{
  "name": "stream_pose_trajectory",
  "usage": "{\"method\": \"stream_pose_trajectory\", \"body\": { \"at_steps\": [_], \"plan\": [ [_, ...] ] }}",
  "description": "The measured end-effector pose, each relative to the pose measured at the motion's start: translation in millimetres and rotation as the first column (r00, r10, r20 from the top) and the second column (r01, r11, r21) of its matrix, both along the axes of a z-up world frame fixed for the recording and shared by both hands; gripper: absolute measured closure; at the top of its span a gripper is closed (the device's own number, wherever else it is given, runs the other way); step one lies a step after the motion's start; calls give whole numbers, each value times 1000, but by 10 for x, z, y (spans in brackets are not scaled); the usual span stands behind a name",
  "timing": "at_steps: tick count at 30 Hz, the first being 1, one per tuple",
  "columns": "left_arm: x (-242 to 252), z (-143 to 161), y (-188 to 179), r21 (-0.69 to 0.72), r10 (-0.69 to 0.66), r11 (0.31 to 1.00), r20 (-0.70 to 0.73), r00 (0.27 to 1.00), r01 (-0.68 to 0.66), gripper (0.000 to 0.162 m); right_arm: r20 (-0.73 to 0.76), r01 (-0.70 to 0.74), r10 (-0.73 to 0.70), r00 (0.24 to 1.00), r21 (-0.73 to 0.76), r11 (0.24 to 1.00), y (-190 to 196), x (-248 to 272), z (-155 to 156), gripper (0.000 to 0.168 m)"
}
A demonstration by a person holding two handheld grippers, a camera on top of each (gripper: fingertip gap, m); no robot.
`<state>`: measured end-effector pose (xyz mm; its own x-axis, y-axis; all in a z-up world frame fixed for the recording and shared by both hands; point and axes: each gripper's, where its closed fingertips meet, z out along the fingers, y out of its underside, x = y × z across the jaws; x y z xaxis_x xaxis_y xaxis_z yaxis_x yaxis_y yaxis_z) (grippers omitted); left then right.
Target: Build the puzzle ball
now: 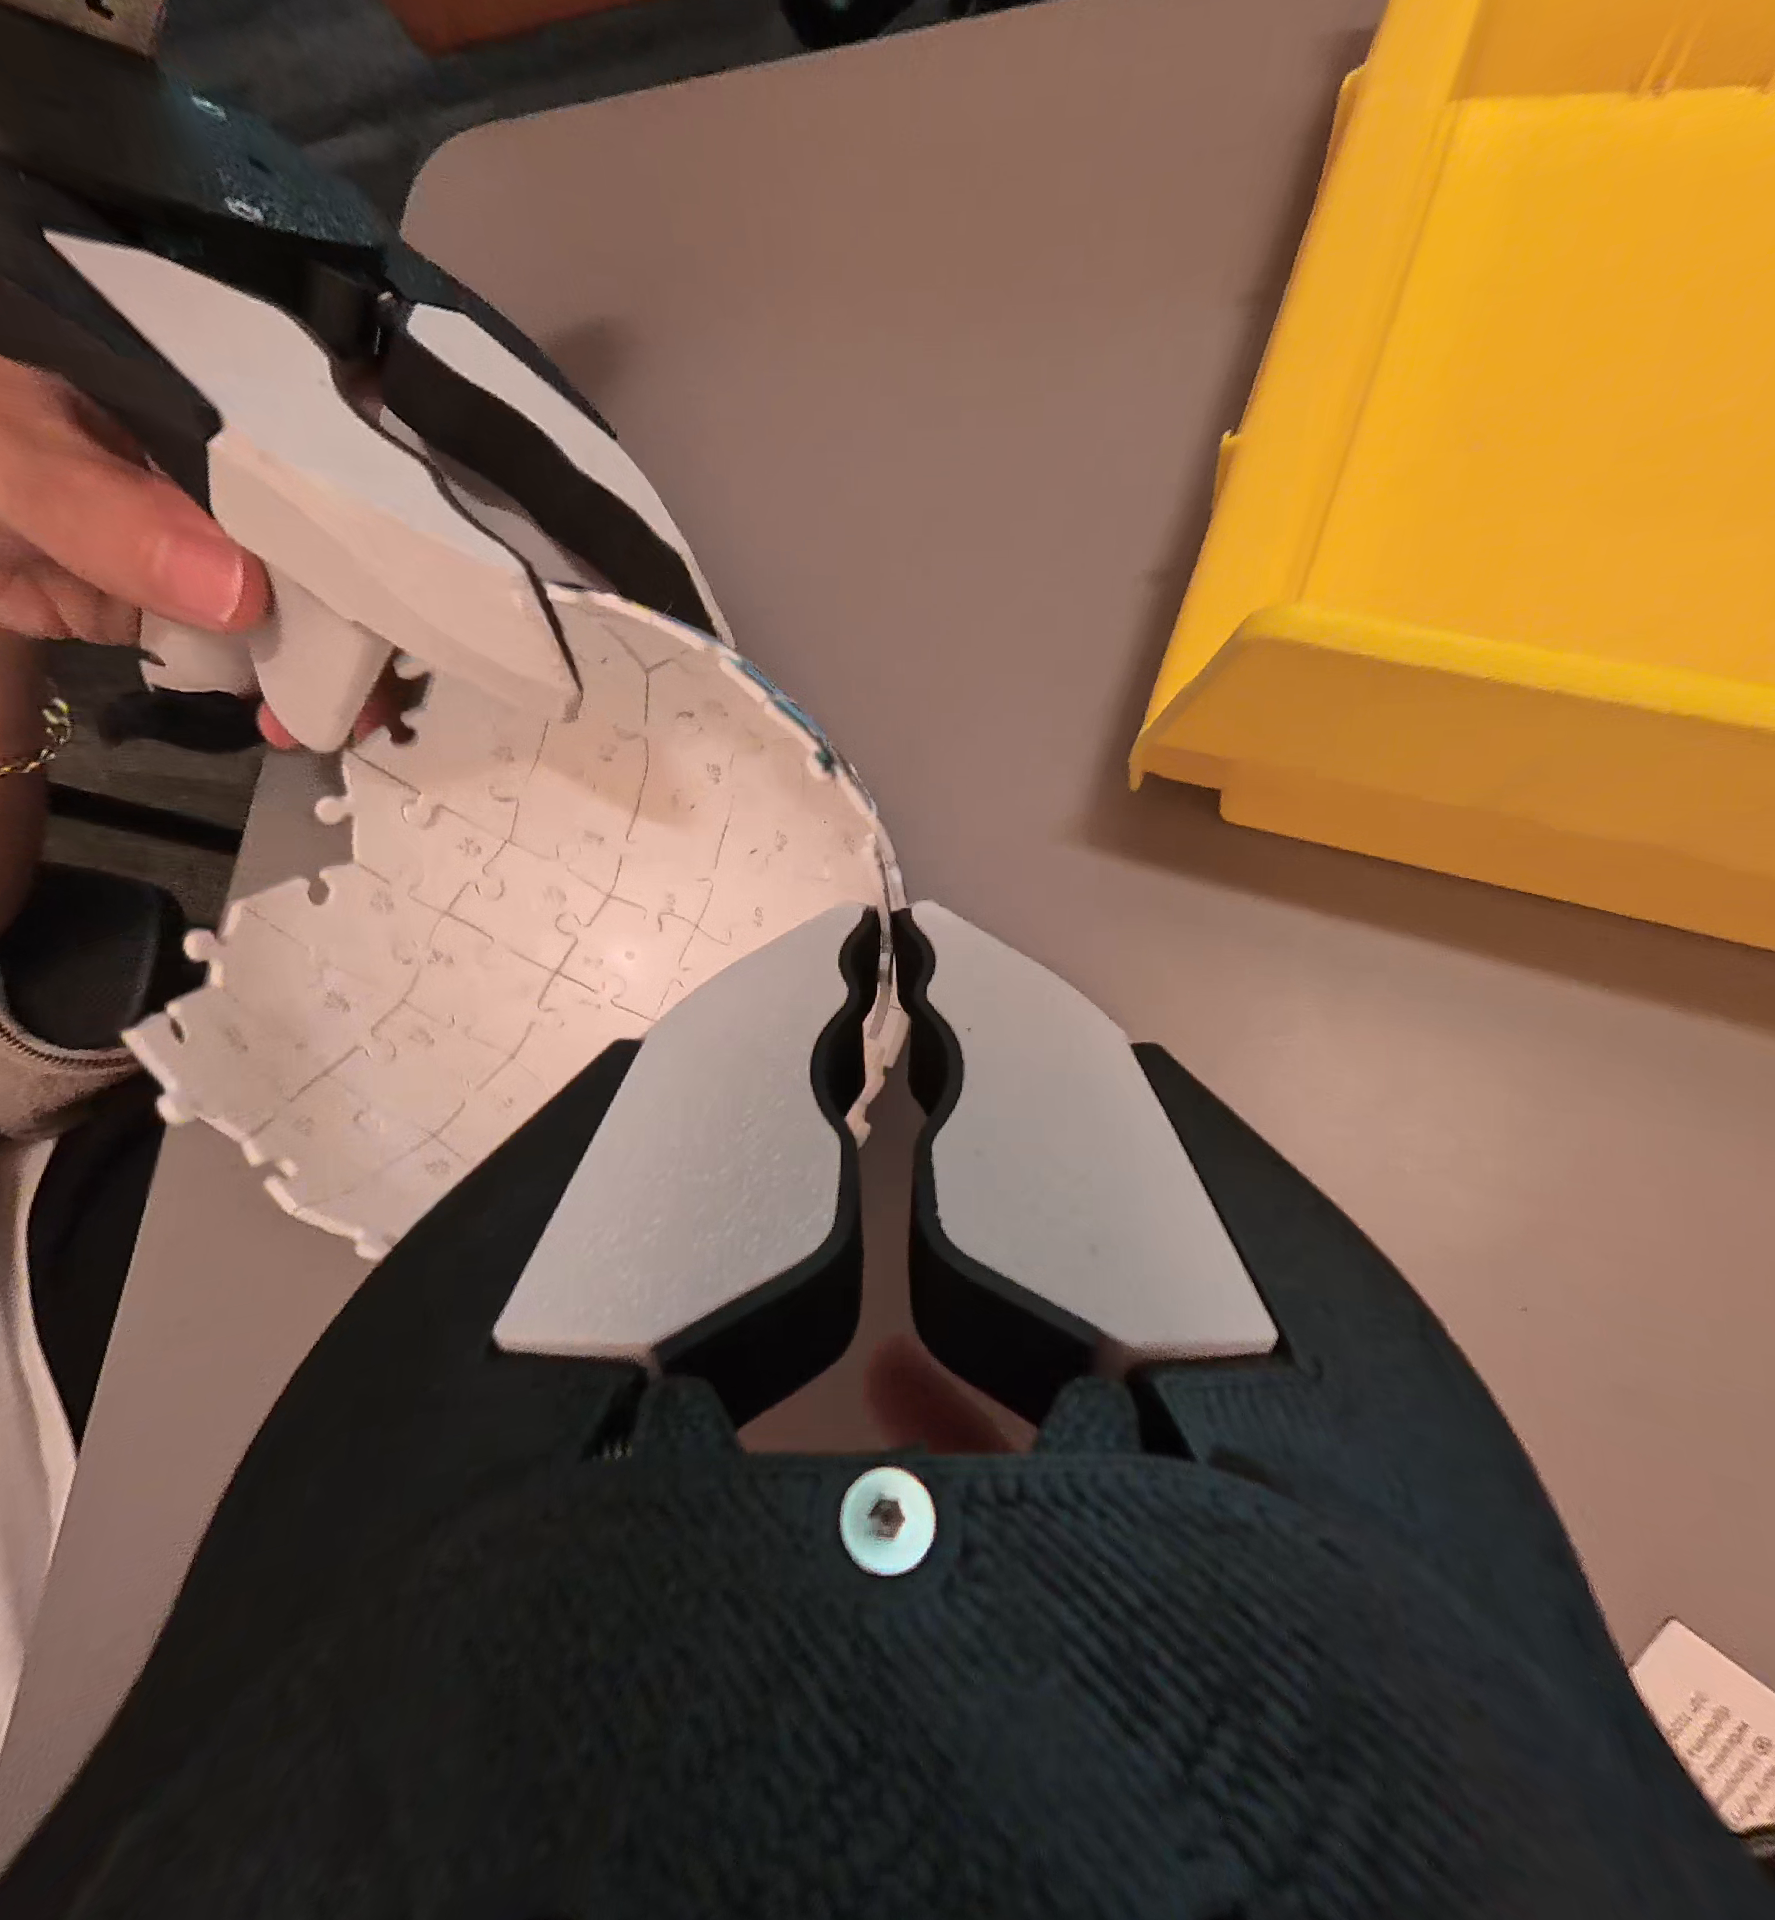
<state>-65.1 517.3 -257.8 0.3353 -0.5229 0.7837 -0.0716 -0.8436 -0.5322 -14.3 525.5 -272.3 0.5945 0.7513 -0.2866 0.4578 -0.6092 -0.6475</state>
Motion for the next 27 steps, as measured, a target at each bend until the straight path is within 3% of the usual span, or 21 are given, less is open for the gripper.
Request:
{"method": "stream_pose_trajectory", "body": {
  "at_steps": [3,8,13,16,18,22,27],
  "plan": [
    [-8,16,38,69,18,997,-25,1000,-16,128,11,14,-14,1000,12,1000,50,10,-33,166],
    [-15,101,99,202,57,978,-72,996,-42,113,-1,50,-50,999,-9,999,65,15,-119,166],
    [-115,430,109,476,81,879,-101,992,-23,94,-6,130,-131,991,-54,990,37,54,-168,166],
    [-184,622,-120,560,-61,823,-79,995,95,76,-11,193,-194,981,-72,979,34,96,-190,166],
    [-232,593,-297,608,-159,765,-142,977,213,68,-15,234,-235,972,-74,969,39,142,-220,166],
    [-186,467,-365,742,-136,594,-287,948,310,46,-72,299,-305,949,-87,950,44,186,-238,166],
    [52,276,-454,711,-180,591,-344,922,381,36,-118,335,-344,932,-94,938,16,219,-219,166]
  ]
}}
